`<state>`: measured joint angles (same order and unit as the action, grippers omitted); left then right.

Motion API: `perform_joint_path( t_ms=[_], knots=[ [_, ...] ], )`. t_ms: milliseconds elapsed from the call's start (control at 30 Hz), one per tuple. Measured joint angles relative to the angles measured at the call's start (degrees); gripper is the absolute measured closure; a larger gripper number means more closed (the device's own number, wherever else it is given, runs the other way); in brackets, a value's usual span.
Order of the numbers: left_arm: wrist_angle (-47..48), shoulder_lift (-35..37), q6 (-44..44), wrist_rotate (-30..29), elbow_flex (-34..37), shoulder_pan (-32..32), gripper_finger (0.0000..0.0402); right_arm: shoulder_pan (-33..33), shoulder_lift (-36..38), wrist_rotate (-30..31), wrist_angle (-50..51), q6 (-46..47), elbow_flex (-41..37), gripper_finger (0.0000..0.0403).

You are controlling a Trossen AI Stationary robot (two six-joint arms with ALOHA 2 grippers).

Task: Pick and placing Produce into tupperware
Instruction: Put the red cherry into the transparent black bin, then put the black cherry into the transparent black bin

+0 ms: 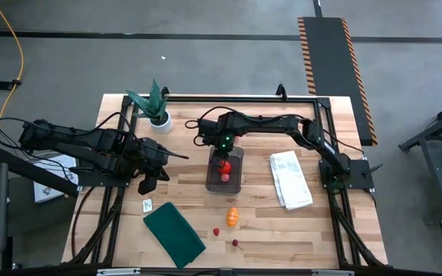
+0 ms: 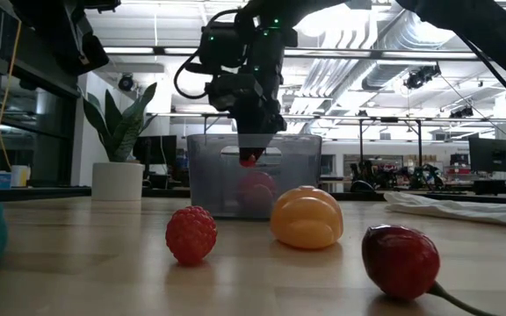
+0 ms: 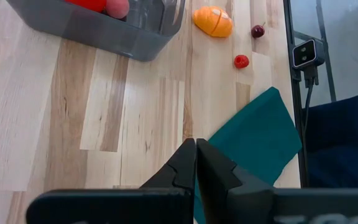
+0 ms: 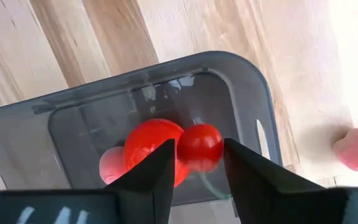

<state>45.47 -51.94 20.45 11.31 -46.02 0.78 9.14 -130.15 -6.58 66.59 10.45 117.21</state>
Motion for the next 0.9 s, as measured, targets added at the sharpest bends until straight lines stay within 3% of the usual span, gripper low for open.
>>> perform_joint_path(
  t_ms=[467,900],
  knots=[
    [0.0,0.0,0.5,0.0,0.0,0.0,0.0399,-0.2,0.5,0.0,1.4,-0.4,0.0,0.0263],
    [-0.5,0.0,0.5,0.0,0.0,0.0,0.0399,-0.1,10.7,3.4,7.8,-2.4,0.1,0.0263]
  ],
)
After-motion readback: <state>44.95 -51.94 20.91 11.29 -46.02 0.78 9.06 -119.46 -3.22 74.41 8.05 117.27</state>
